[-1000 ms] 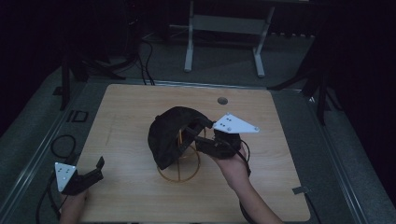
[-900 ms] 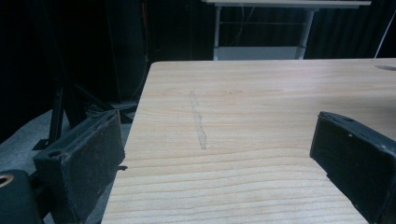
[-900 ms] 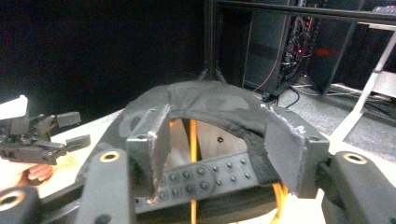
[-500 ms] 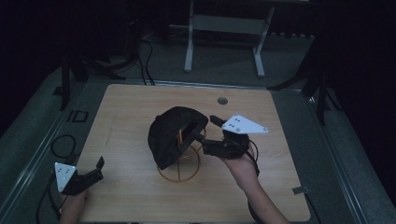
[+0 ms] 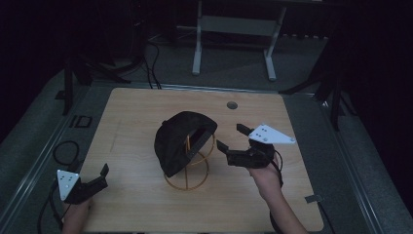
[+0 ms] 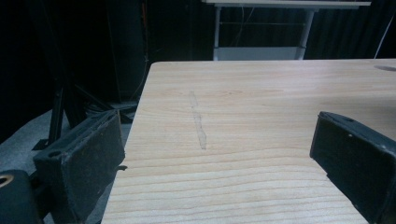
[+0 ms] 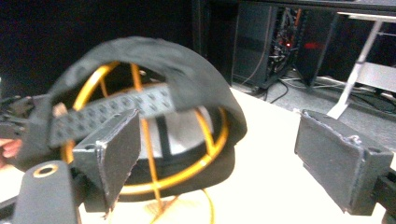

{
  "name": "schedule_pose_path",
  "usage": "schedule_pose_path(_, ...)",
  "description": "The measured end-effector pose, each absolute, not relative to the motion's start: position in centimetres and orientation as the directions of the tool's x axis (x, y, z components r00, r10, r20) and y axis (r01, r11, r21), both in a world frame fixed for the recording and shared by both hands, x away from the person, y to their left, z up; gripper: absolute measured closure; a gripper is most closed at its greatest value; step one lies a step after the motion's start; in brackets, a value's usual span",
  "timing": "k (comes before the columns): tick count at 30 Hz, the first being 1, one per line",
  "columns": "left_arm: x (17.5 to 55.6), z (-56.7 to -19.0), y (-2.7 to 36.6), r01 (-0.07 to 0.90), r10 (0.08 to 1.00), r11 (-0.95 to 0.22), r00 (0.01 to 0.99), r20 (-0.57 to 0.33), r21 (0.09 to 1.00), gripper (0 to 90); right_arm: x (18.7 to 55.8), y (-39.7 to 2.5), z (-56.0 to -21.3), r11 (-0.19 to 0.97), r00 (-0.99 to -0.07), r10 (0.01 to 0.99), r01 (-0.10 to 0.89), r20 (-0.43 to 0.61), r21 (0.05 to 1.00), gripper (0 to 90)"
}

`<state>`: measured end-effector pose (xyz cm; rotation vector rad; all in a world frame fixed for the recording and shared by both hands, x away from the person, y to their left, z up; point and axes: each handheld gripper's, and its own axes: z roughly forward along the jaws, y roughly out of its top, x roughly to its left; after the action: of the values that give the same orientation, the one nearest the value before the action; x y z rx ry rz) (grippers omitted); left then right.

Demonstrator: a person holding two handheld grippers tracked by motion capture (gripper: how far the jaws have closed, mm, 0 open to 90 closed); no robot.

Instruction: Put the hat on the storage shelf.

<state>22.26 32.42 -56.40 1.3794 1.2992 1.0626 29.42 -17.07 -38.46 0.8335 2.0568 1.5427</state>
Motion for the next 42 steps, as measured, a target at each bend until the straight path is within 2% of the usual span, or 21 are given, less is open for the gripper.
schedule_pose_path(15,22.2,-56.4,32.4,0.192,0.998,-0.008,0.065,-0.004,0.981,3.4,30.1,-22.9,-42.8,0.19,-0.637,0.77,0.24,0.007,0.952,13.8)
schedule_pose_path(28,22.2,-56.4,32.4,0.192,0.998,-0.009,0.063,-0.004,0.981,3.4,30.6,-28.3,-47.9,0.162,-0.509,0.861,0.296,0.012,0.941,13.8)
schedule_pose_path(42,22.2,-56.4,32.4,0.192,0.998,-0.009,0.063,-0.003,0.981,3.4,30.2,-33.2,-51.8,0.148,-0.368,0.93,0.353,-0.009,0.924,12.4)
